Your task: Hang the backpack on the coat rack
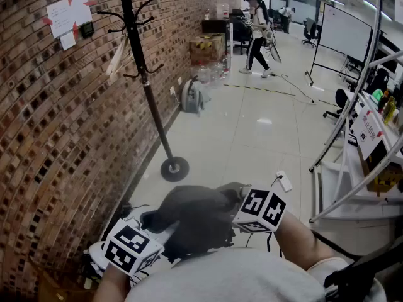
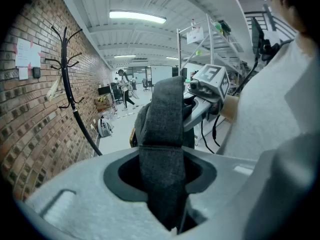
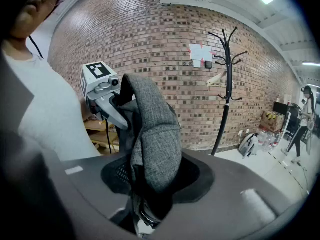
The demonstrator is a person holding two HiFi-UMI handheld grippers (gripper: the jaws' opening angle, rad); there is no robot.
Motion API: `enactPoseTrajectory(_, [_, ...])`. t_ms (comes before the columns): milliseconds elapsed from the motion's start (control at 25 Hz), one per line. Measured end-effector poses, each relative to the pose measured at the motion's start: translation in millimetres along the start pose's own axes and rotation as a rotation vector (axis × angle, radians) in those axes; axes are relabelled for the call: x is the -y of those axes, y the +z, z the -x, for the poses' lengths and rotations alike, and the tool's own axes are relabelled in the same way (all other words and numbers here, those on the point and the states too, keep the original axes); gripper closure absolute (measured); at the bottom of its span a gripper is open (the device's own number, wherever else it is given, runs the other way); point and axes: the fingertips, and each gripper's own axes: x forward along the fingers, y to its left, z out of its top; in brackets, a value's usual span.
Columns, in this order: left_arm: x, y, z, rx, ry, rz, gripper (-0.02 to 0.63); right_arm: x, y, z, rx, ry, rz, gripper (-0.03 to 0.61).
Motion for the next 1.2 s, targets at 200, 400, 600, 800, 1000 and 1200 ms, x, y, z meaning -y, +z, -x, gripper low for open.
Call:
enactPoseTrajectory(200, [-12.7, 3.9, -10.5, 0.007, -0.002, 0.004, 0.463, 15.8, 2.2, -4.9, -0.002, -0.009, 0.008, 0.426])
enactPoseTrajectory(400, [-34.8, 4.2, -18.5, 0.006, 0.013, 0.014, 0.463, 34.2, 8.6, -20.1, -0.008, -0.004, 0.009, 0.426])
enactPoseTrajectory(600, [-68.2, 9.0, -27.4, 0.005, 0.014, 0.000, 0.463, 59.4, 20.4, -38.6, 0.000, -0.018, -0.005, 0.426])
enactPoseTrajectory(800, [-122.3, 8.3, -39.8, 0.018, 0.007, 0.007, 0.463, 97.2, 39.5, -75.3, -0.006, -0.019, -0.001, 0.426])
enactPoseTrajectory(1000, [-198.6, 11.6, -61.7, 0.015, -0.026, 0.024, 0.463, 153.2, 64.0, -123.1, -0.028, -0.023, -0.031, 0.426])
enactPoseTrajectory(1200, [-280.5, 25.2, -88.7, -0.001, -0.078, 0.003, 0.463, 218.9, 90.0, -166.4, -0.031, -0.039, -0.079, 0.428])
